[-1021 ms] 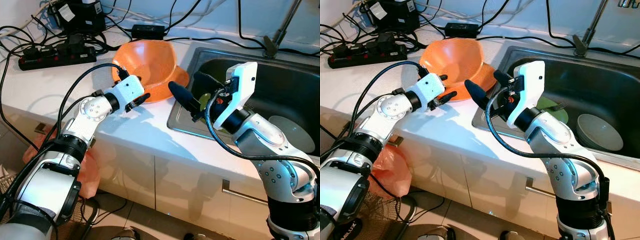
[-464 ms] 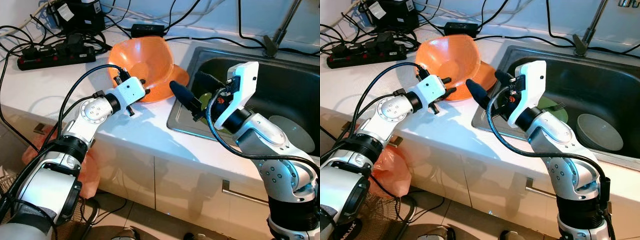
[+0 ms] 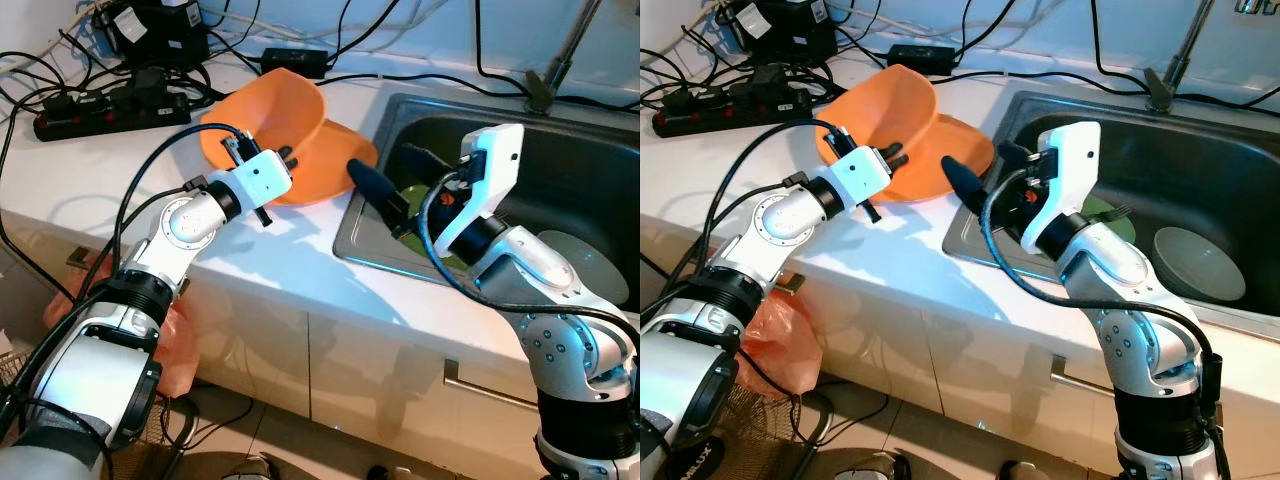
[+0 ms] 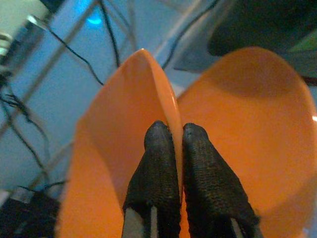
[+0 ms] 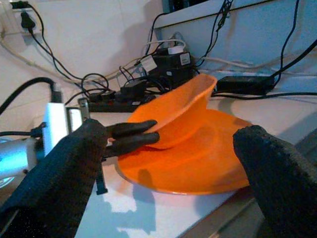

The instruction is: Kitchen organization

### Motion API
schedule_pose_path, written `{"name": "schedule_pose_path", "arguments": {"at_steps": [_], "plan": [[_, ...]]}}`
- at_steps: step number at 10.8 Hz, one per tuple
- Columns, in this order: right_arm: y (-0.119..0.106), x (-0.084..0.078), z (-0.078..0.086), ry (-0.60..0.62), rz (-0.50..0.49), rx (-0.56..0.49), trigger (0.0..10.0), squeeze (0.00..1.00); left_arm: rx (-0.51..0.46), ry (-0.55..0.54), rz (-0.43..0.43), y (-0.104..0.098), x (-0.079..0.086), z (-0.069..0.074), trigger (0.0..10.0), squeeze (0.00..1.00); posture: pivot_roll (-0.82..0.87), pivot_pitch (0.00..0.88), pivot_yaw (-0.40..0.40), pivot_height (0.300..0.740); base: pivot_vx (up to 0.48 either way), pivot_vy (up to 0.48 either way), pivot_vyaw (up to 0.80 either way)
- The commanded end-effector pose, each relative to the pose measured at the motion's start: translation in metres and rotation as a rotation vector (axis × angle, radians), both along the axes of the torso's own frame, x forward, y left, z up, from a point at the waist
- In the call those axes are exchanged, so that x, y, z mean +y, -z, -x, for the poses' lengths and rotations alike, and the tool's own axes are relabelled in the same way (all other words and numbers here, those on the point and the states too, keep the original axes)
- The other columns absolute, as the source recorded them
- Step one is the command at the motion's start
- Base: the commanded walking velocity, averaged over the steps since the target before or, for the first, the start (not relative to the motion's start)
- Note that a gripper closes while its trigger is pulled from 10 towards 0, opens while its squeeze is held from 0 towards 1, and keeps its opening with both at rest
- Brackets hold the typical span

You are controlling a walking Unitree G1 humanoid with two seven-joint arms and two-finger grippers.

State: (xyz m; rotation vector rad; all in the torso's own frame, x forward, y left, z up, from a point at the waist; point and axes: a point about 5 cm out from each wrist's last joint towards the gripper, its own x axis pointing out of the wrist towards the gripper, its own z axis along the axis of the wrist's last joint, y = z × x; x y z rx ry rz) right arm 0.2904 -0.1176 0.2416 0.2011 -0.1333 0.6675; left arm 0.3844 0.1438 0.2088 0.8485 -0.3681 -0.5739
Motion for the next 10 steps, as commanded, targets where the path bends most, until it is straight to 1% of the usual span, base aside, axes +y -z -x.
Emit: {"name": "schedule_pose_path", "arguments": {"at_steps": [1, 2, 4, 5, 6, 7, 8, 9, 10], "plan": [[-0.004, -0.001, -0.002, 0.004, -0.016, 0.001, 10.0, 0.0, -0.084, 0.073, 0.001, -0.009, -0.012, 0.005, 0.0, 0.0, 0.01, 0.086, 0.038, 0.74, 0.0, 0.0, 0.0], [-0.004, -0.002, -0.004, 0.012, -0.025, 0.004, 10.0, 0.0, -0.141, 0.106, -0.02, -0.008, -0.017, 0.01, 0.0, 0.0, 0.01, 0.084, 0.039, 0.74, 0.0, 0.0, 0.0], [-0.006, -0.006, -0.007, 0.03, -0.055, 0.019, 10.0, 0.0, -0.273, 0.21, -0.122, 0.003, -0.033, 0.028, 0.0, 0.0, 0.02, 0.083, 0.039, 0.74, 0.0, 0.0, 0.0], [-0.006, -0.006, -0.008, 0.032, -0.06, 0.021, 10.0, 0.0, -0.295, 0.227, -0.132, 0.004, -0.036, 0.03, 0.0, 0.0, 0.02, 0.082, 0.039, 0.74, 0.0, 0.0, 0.0], [-0.007, -0.008, -0.01, 0.041, -0.075, 0.029, 10.0, 0.0, -0.329, 0.272, -0.165, 0.008, -0.043, 0.036, 0.0, 0.0, 0.02, 0.08, 0.042, 0.74, 0.0, 0.0, 0.0], [-0.007, -0.008, -0.01, 0.043, -0.078, 0.031, 10.0, 0.0, -0.334, 0.28, -0.172, 0.009, -0.044, 0.037, 0.0, 0.0, 0.02, 0.08, 0.042, 0.74, 0.0, 0.0, 0.0], [-0.009, -0.011, -0.014, 0.055, -0.104, 0.05, 10.0, 0.0, -0.422, 0.33, -0.198, 0.011, -0.052, 0.046, 0.0, 0.0, 0.02, 0.081, 0.041, 0.74, 0.0, 0.0, 0.0], [-0.013, -0.014, -0.019, 0.063, -0.127, 0.06, 10.0, 0.0, -0.467, 0.341, -0.19, 0.01, -0.054, 0.05, 0.0, 0.0, 0.02, 0.081, 0.039, 0.74, 0.0, 0.0, 0.0], [-0.019, -0.016, -0.023, 0.071, -0.146, 0.063, 10.0, 0.0, -0.488, 0.338, -0.187, 0.01, -0.055, 0.052, 0.0, 0.0, 0.02, 0.081, 0.04, 0.74, 0.0, 0.0, 0.0]]}}
